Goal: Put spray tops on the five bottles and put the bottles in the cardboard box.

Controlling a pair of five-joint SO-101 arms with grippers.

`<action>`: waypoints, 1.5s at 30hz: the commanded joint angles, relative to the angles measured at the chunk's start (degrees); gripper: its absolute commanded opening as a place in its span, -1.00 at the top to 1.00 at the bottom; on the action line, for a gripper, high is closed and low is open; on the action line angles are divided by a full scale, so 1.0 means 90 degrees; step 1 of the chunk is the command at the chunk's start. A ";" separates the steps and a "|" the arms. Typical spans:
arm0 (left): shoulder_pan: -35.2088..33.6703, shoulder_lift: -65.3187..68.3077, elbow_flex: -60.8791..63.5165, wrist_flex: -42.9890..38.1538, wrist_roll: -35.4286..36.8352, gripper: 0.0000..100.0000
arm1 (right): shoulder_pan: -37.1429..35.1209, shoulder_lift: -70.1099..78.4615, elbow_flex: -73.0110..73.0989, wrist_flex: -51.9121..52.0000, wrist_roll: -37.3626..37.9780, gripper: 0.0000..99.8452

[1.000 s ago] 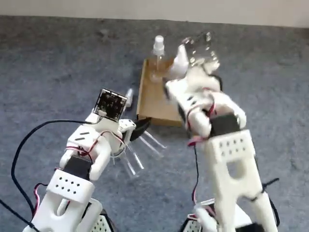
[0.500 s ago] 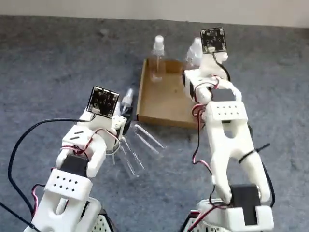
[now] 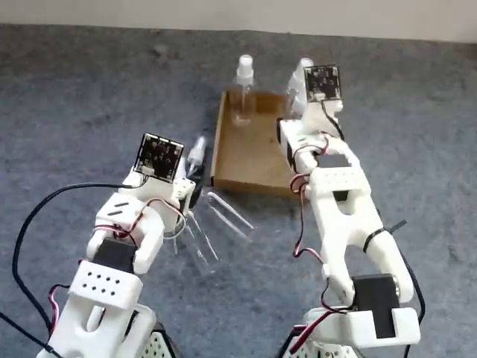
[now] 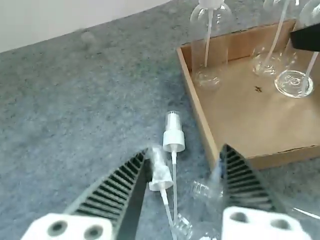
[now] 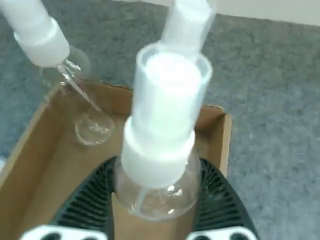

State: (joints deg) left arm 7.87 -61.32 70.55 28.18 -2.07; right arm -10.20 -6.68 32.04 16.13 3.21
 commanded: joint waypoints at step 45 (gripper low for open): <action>-0.0073 0.0005 -0.0288 -0.0117 -0.0029 0.66 | -0.0190 -0.0034 0.0005 -0.0181 0.0488 0.99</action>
State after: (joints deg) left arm 7.87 -61.32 70.55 28.18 -2.07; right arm -11.87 -6.68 32.13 15.96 6.20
